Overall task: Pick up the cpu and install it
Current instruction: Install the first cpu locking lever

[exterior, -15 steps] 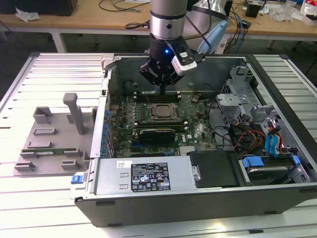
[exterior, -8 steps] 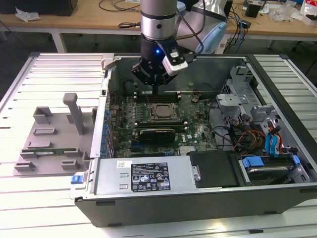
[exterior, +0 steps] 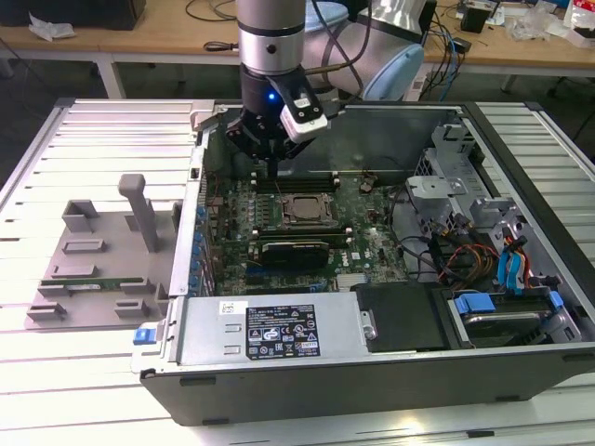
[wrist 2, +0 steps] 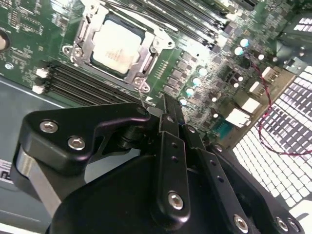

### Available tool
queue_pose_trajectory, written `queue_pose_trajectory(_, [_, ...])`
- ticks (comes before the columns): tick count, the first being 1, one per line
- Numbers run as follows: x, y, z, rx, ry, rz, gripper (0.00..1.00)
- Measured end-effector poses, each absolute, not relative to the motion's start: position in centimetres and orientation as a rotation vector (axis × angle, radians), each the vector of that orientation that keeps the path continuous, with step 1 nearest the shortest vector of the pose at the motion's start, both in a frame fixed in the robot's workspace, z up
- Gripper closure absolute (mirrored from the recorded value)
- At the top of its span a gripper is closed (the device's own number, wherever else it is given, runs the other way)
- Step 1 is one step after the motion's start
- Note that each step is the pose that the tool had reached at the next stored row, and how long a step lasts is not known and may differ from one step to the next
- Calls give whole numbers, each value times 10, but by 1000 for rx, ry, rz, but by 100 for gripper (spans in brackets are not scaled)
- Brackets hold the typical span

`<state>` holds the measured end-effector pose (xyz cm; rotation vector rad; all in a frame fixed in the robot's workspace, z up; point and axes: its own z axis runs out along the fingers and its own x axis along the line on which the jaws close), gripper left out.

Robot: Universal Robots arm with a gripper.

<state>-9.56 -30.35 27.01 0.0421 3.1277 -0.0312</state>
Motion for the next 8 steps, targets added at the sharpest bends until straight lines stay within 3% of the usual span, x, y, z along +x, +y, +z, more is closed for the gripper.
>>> queue_pose_trajectory(8, [-106, -298, 268, 42, 3128, -11, 89])
